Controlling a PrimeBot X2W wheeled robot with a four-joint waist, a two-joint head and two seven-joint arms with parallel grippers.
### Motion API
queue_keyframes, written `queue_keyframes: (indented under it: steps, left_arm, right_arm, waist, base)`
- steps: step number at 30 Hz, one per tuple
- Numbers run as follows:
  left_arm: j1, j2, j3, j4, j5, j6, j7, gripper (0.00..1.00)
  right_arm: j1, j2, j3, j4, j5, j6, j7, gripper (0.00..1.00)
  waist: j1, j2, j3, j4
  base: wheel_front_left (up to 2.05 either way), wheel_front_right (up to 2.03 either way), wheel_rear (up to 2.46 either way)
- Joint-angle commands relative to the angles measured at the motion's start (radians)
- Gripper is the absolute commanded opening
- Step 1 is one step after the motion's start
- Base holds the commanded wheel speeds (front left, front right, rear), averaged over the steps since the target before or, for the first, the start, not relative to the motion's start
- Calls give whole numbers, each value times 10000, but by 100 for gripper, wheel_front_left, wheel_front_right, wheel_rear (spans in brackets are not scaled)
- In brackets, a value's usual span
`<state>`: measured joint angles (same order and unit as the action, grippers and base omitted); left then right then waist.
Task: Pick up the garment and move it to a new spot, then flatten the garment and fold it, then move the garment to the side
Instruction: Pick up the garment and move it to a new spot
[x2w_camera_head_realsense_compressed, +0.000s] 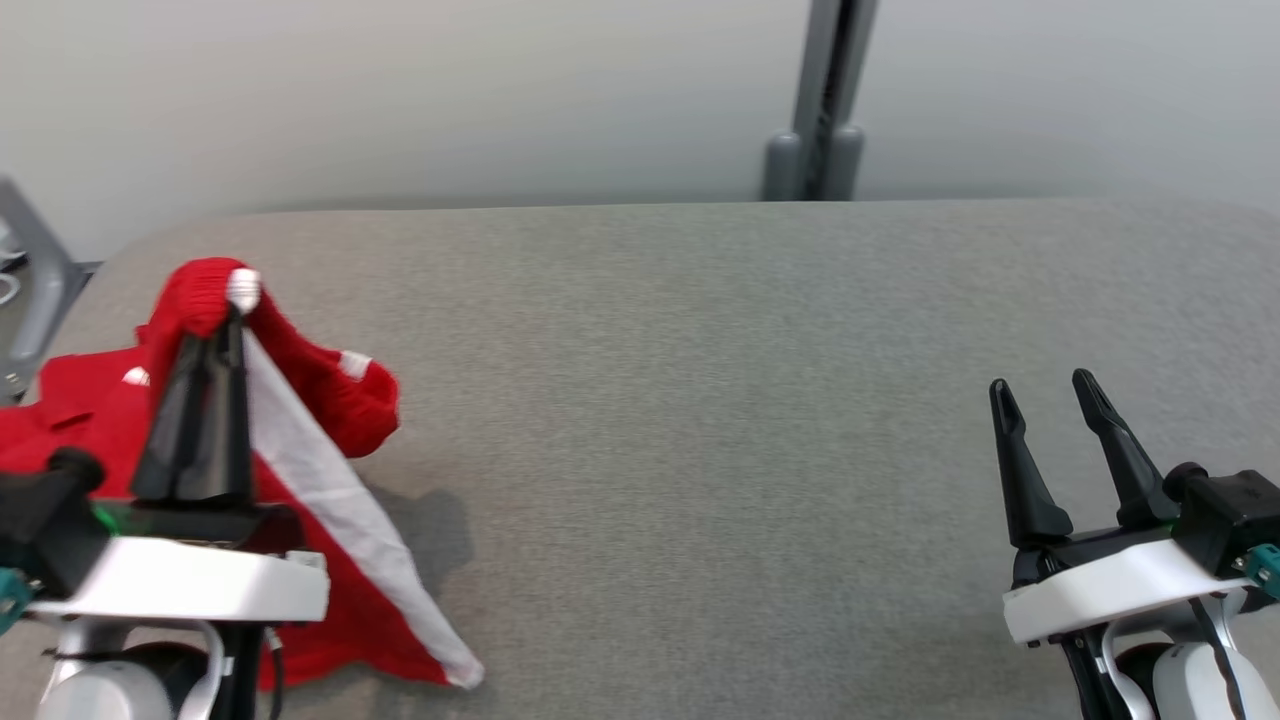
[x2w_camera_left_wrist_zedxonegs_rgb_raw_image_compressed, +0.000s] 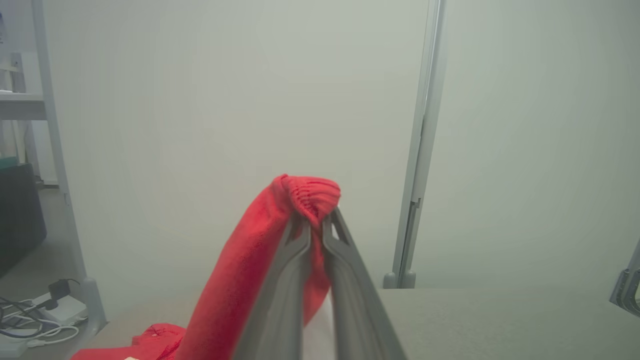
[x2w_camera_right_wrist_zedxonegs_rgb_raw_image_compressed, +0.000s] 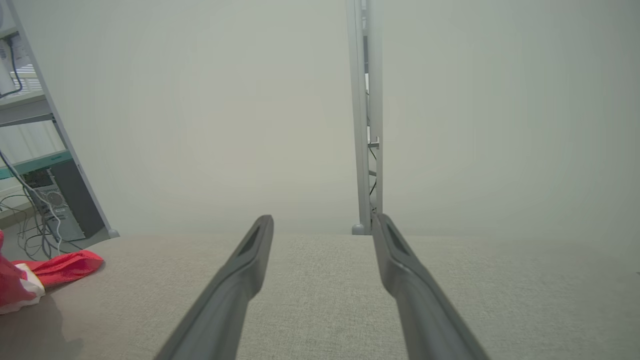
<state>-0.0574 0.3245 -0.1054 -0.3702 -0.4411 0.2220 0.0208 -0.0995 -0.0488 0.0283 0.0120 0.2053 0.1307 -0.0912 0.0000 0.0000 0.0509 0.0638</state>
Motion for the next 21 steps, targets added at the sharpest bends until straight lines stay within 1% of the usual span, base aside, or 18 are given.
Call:
queue_keyframes:
  steps: [1, 5, 10, 11, 17, 21]
  left_arm:
    - [-373, -31, -295, -21, -2, -212, 97, 0]
    - [-1026, -220, -1136, 289, 10, -681, 291, 0]
    - [-2092, -629, -2222, 1232, -58, -1396, 562, 0]
    - [-2092, -629, -2222, 1232, -58, -1396, 562, 0]
    - [-3155, -1131, -3233, 2879, 55, -2086, 715, 0]
    - [-3718, -1433, -3803, 4052, 226, -2491, 674, 0]
  right_arm:
    - [-123, -40, 11, -102, 57, 1, 29, 100]
    - [-281, -38, 124, -185, 181, 1, -60, 100]
    - [-520, -39, 312, -79, 413, 1, -286, 100]
    - [-520, -39, 312, -79, 413, 1, -286, 100]
    - [-739, -31, 441, 270, 731, 1, -746, 100]
    - [-883, -31, 531, 509, 935, 1, -1013, 100]
  waist:
    - [0, 0, 240, -605]
    - [0, 0, 696, -1413]
    - [0, 0, 1475, -2528]
    - [0, 0, 1475, -2528]
    - [0, 0, 2307, -3606]
    - [0, 0, 2788, -4070]
  base:
    - [0, 0, 0]
    - [0, 0, 0]
    - [0, 0, 0]
    - [0, 0, 0]
    - [0, 0, 0]
    - [0, 0, 0]
